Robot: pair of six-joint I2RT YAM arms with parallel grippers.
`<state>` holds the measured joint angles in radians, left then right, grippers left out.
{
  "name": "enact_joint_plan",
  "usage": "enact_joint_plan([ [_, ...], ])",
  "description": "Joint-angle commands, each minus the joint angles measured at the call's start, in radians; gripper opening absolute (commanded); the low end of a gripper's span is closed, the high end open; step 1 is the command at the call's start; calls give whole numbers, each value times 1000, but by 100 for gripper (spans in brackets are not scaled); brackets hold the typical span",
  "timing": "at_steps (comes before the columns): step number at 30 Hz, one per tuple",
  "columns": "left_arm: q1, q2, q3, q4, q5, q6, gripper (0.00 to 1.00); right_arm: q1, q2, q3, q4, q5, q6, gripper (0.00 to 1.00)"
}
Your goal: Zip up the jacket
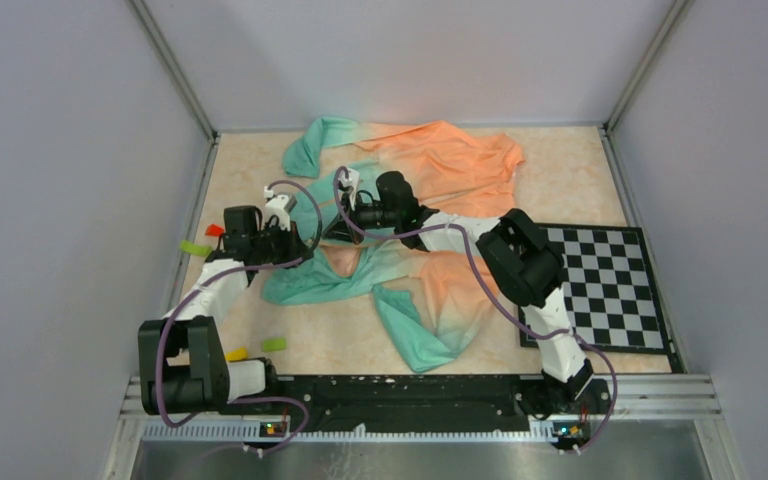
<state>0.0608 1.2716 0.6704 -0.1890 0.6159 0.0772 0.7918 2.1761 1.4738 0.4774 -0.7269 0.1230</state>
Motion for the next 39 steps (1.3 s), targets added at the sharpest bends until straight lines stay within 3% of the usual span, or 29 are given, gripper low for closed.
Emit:
enact_joint_plan([
  [1, -6, -21, 35, 8, 11, 9, 0, 10, -35, 43, 32, -1, -2, 0],
  [39, -44, 29, 66, -33, -13, -3, 0, 27, -53, 42, 92, 11, 80, 0],
])
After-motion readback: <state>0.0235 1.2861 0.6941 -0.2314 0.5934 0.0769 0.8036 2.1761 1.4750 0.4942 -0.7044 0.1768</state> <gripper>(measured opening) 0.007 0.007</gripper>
